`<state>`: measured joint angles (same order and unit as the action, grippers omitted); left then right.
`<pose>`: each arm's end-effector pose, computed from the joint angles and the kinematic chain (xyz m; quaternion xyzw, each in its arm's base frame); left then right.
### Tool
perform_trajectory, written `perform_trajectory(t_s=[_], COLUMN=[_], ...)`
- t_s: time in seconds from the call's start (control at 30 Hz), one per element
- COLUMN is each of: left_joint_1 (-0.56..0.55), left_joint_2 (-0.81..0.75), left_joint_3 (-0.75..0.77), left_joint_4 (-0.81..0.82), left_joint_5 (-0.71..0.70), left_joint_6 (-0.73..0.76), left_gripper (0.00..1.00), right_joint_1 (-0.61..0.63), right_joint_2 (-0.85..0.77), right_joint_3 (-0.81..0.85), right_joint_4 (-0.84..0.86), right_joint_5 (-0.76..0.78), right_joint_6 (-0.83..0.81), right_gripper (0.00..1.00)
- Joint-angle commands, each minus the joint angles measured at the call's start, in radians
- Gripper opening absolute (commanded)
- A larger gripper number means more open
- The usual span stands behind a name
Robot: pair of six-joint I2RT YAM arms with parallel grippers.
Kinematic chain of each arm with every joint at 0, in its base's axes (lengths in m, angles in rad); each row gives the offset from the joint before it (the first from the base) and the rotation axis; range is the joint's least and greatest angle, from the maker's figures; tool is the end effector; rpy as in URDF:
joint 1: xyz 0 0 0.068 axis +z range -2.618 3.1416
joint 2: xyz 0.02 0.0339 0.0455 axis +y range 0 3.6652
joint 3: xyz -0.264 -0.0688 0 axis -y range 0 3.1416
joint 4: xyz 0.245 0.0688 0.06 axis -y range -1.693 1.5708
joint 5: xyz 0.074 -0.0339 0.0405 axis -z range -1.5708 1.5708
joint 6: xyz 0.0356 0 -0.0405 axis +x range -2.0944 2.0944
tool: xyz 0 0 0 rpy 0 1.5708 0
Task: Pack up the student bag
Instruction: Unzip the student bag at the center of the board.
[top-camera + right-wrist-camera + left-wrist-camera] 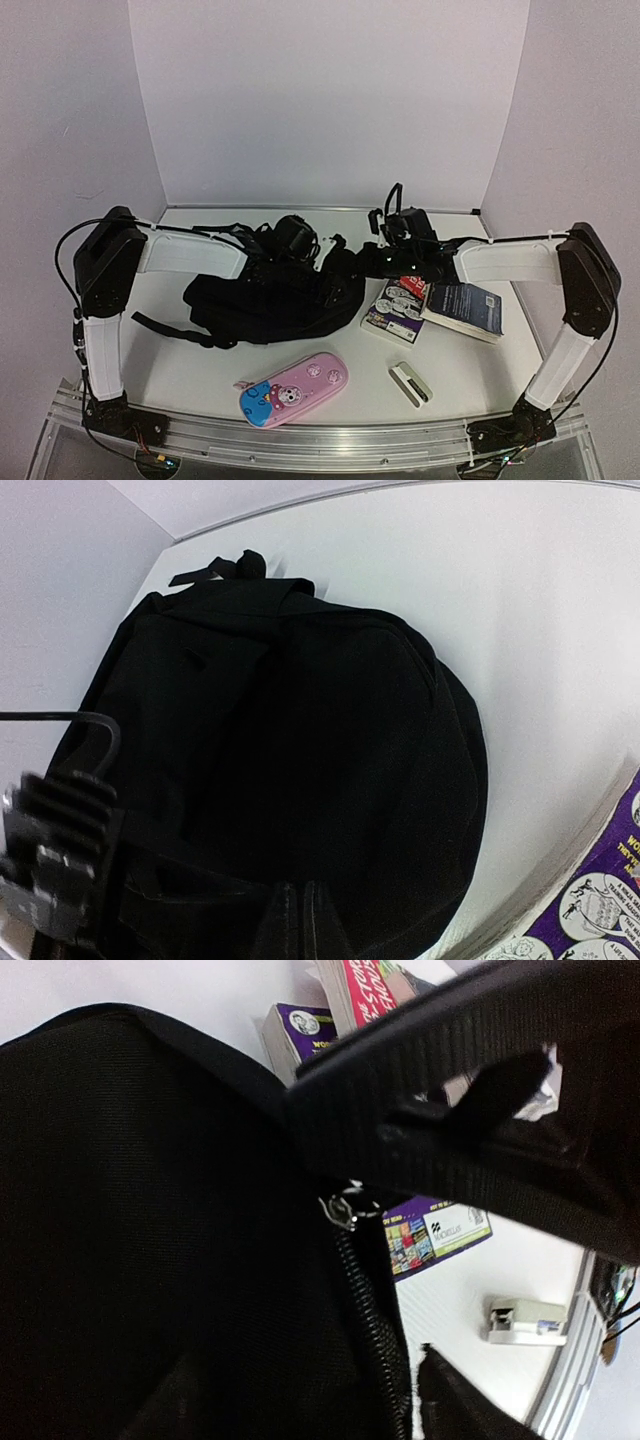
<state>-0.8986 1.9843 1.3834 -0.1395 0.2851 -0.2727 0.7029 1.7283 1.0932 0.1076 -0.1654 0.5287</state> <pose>0.2674 -0.3520 0.1933 0.3334 0.8441 -0.3290 0.2609 0.2926 0.2556 0.2223 -0.1162 0.8572 0.3453 0.3640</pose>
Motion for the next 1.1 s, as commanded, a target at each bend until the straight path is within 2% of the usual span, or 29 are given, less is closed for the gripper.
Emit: perform_trajectory(t_s=[0.0,0.03,0.07,0.1,0.13,0.27,0.5,0.57,0.7,0.8,0.93,1.0,1.07], left_joint_1=[-0.006,-0.007,-0.009,-0.011,-0.015,-0.033,-0.052,-0.052,-0.053,-0.053,-0.053,-0.053,-0.053], left_joint_2=[-0.003,-0.002,-0.003,-0.010,-0.019,-0.101,-0.267,-0.325,-0.424,-0.496,-0.572,-0.595,-0.597], left_joint_3=[0.026,0.021,0.013,0.000,-0.019,-0.127,-0.309,-0.355,-0.423,-0.477,-0.531,-0.542,-0.527], left_joint_4=[0.044,0.049,0.057,0.069,0.086,0.170,0.163,0.139,0.025,-0.031,-0.048,-0.036,-0.023], left_joint_5=[0.059,0.070,0.082,0.084,0.085,0.091,0.084,0.111,0.081,0.054,0.027,0.007,-0.013], left_joint_6=[-0.004,-0.006,-0.006,-0.008,-0.009,0.002,0.039,0.067,0.096,0.095,0.064,0.039,0.008], left_gripper=[0.50,0.40,0.21,0.09,0.01,0.00,0.00,0.00,0.00,0.00,0.03,0.07,0.19], right_joint_1=[0.001,0.001,0.001,0.002,0.002,-0.001,-0.073,-0.094,-0.122,-0.133,-0.130,-0.125,-0.113], right_joint_2=[-0.054,-0.053,-0.051,-0.050,-0.049,-0.038,0.049,0.088,0.178,0.236,0.266,0.259,0.240], right_joint_3=[-0.003,-0.003,-0.003,-0.001,0.002,0.038,0.143,0.177,0.270,0.323,0.352,0.334,0.310], right_joint_4=[0.034,0.034,0.034,0.034,0.033,-0.003,-0.082,-0.088,-0.096,-0.096,-0.074,-0.049,-0.030], right_joint_5=[0.029,0.035,0.040,0.050,0.064,0.147,0.199,0.192,0.170,0.120,-0.057,-0.136,-0.163], right_joint_6=[0.015,0.018,0.019,0.021,0.022,0.013,-0.019,-0.035,-0.054,-0.063,-0.085,-0.087,-0.088], right_gripper=[0.00,0.00,0.00,0.00,0.00,0.00,0.00,0.00,0.00,0.00,0.00,0.00,0.00])
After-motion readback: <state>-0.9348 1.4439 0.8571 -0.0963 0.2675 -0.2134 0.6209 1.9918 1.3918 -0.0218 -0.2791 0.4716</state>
